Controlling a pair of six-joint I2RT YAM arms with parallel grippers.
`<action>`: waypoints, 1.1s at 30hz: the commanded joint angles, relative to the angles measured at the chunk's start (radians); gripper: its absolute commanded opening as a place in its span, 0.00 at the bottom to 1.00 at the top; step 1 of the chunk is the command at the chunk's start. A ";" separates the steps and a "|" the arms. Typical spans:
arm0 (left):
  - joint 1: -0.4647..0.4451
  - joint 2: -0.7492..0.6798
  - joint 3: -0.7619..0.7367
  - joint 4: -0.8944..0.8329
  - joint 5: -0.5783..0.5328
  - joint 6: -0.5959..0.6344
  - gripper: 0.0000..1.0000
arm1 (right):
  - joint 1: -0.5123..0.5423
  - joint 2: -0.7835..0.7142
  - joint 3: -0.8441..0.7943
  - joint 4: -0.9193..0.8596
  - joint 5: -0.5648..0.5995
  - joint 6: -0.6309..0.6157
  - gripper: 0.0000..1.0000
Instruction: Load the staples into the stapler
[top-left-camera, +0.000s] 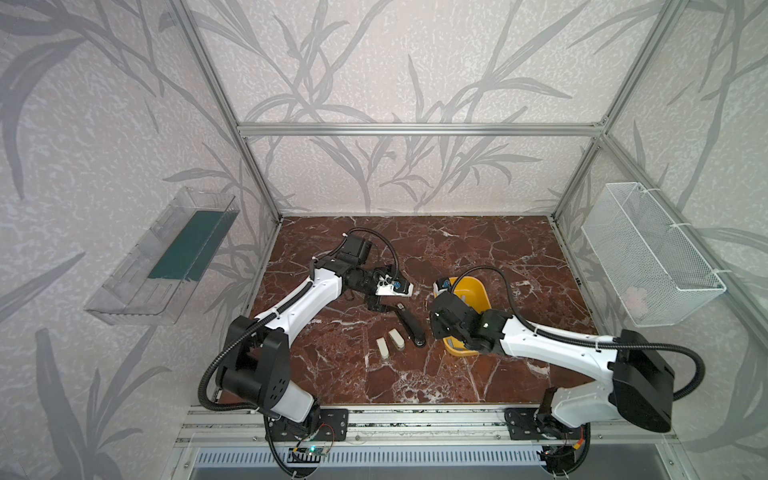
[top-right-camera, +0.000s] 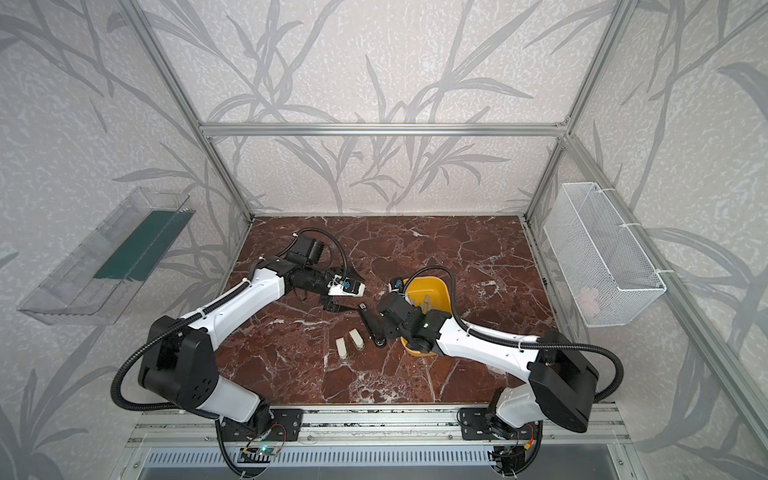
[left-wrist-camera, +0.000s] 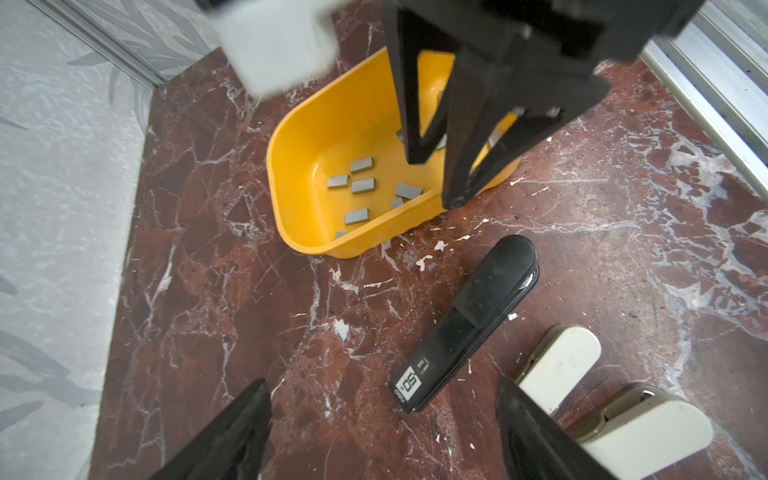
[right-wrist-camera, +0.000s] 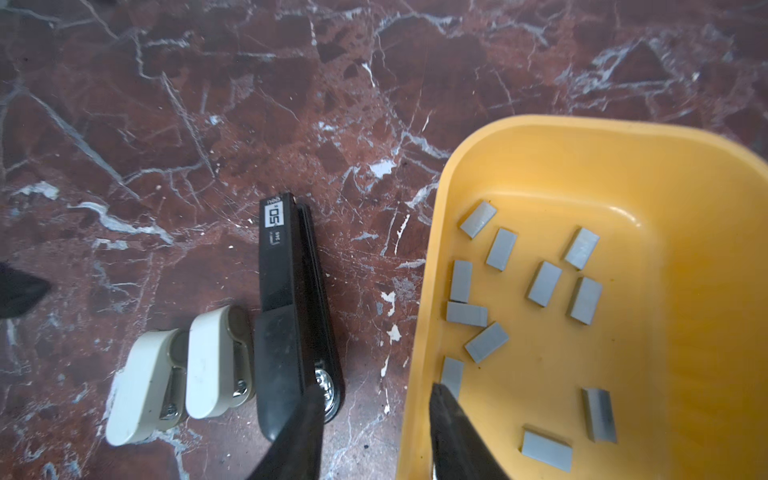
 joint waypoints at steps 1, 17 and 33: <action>-0.021 0.029 0.017 -0.071 0.029 0.042 0.84 | 0.001 -0.099 -0.042 0.037 0.079 -0.054 0.49; -0.176 0.131 0.043 -0.091 -0.041 0.030 0.84 | -0.057 -0.305 -0.175 0.099 0.188 -0.081 0.62; -0.260 0.221 0.043 -0.094 -0.146 0.065 0.79 | -0.066 -0.316 -0.178 0.098 0.156 -0.070 0.63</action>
